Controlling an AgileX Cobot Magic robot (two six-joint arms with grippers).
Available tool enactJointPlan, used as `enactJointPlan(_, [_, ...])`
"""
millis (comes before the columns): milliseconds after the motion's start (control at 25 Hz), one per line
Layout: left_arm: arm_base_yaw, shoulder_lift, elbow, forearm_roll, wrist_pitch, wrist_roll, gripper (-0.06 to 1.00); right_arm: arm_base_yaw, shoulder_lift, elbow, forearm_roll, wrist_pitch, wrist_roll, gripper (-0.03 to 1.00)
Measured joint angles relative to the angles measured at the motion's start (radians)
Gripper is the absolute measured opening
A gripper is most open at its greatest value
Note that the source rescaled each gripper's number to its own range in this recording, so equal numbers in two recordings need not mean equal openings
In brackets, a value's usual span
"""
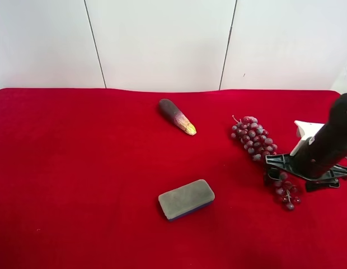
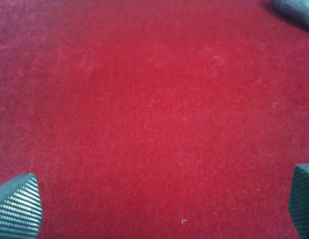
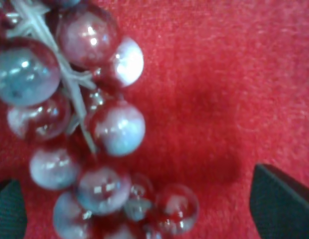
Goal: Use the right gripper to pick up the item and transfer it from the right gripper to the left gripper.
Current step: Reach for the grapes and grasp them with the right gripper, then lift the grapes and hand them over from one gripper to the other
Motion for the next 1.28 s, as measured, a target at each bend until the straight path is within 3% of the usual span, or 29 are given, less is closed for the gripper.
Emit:
enactJointPlan(520, [0.0,0.0,0.0,0.0,0.0,0.0,1.0,0.011,0.034,-0.019,0.026,0.004,-0.024,0.82])
enactJointPlan(640, [0.0,0.0,0.0,0.0,0.0,0.0,1.0,0.011,0.034,-0.019,0.027,0.004,-0.024,0.72])
enactJointPlan(760, [0.0,0.0,0.0,0.0,0.0,0.0,1.0,0.011,0.034,-0.019,0.03,0.006,-0.024,0.51])
enactJointPlan(800, [0.0,0.0,0.0,0.0,0.0,0.0,1.0,0.011,0.034,-0.019,0.03,0.006,-0.024,0.51])
enactJointPlan(1040, [0.0,0.0,0.0,0.0,0.0,0.0,1.0,0.011,0.034,-0.019,0.031,0.007,-0.025,0.07])
enactJointPlan(1080, [0.0,0.0,0.0,0.0,0.0,0.0,1.0,0.011,0.034,-0.019,0.031,0.007,-0.026,0.03])
enactJointPlan(1280, [0.0,0.0,0.0,0.0,0.0,0.0,1.0,0.011,0.034,-0.019,0.033,0.007,-0.05,0.03])
